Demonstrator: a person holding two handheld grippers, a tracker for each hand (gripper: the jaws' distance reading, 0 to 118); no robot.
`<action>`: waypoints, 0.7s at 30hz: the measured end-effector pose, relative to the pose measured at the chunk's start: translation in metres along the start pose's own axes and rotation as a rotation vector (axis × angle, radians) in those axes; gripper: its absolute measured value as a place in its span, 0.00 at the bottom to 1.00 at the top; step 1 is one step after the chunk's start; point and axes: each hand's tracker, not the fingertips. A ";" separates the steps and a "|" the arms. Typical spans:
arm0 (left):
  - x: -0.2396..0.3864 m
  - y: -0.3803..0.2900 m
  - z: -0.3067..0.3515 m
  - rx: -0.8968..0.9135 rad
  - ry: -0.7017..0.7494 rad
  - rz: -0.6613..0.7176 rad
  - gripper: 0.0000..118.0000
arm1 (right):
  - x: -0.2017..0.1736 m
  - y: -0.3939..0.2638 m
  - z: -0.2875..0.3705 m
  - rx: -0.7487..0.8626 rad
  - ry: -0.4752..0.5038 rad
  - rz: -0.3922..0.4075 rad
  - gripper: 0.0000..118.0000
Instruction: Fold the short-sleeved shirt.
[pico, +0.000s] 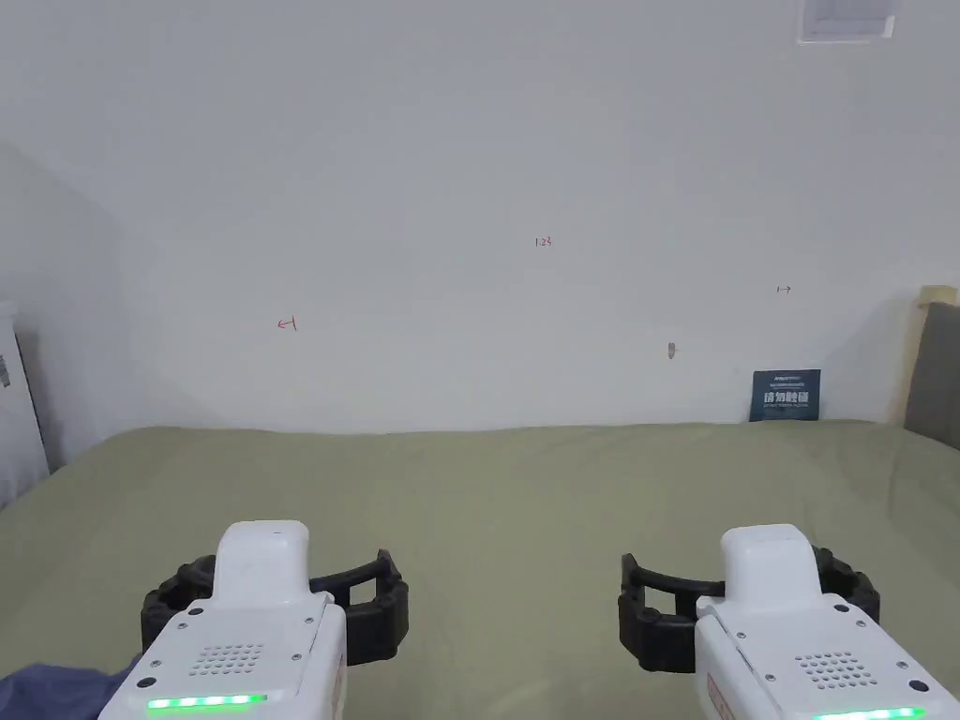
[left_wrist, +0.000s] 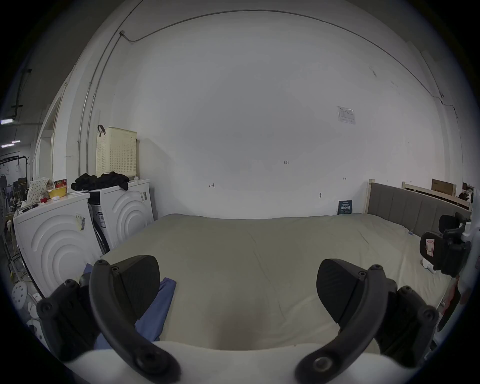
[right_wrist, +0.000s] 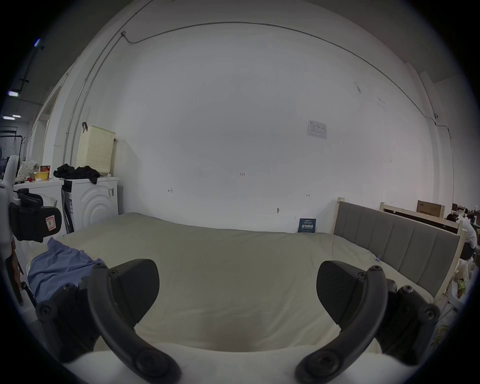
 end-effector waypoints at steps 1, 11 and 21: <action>0.000 0.000 0.000 -0.003 -0.006 0.007 1.00 | 0.000 -0.001 0.000 -0.001 0.001 -0.003 1.00; 0.000 -0.003 0.001 -0.010 -0.031 -0.006 1.00 | 0.003 -0.002 0.000 -0.013 0.008 -0.014 1.00; 0.002 -0.010 0.005 0.029 -0.016 -0.006 0.00 | -0.001 -0.005 0.006 -0.019 0.003 0.019 0.03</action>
